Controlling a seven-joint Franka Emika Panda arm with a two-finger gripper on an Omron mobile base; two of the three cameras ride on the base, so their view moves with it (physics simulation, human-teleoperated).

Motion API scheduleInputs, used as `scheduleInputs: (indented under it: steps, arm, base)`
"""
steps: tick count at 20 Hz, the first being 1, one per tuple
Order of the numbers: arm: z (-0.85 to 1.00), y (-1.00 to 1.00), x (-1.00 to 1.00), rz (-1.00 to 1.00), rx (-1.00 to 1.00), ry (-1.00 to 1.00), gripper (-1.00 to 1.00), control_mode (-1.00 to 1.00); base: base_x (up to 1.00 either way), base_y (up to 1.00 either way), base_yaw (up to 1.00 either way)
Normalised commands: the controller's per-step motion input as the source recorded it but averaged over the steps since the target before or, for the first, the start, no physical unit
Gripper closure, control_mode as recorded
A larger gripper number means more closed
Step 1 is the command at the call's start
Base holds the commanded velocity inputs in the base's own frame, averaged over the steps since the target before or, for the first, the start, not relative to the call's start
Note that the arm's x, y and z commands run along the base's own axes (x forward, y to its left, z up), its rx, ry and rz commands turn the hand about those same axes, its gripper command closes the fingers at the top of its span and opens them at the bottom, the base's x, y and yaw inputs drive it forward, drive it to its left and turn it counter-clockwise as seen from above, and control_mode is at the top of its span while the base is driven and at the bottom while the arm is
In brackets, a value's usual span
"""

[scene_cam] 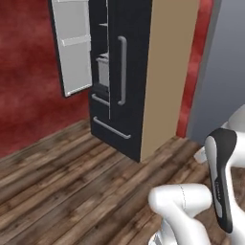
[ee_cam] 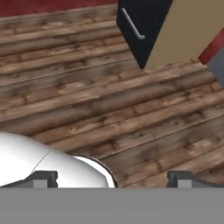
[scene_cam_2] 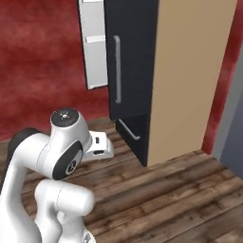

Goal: Pick the egg and butter from the fridge and place them by the bowl for mixing.

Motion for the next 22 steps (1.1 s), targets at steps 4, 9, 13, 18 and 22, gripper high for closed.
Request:
scheduleInputs:
  steps: [4, 9, 13, 18, 22]
  arm:
    - [0.0, 0.0, 0.0, 0.0, 0.0, 0.0, -1.0, 1.0]
    - [0.0, 0.0, 0.0, 0.0, 0.0, 0.0, -1.0, 1.0]
    - [0.0, 0.0, 0.0, 0.0, 0.0, 0.0, -1.0, 1.0]
    - [0.0, 0.0, 0.0, 0.0, 0.0, 0.0, -1.0, 1.0]
    - [0.0, 0.0, 0.0, 0.0, 0.0, 0.0, -1.0, 1.0]
  base:
    - [0.39, 0.73, 0.08]
    - [0.38, 0.85, -0.01]
    - [0.43, 0.81, -0.04]
    - [0.44, 0.81, -0.04]
    - [0.57, 0.58, -0.23]
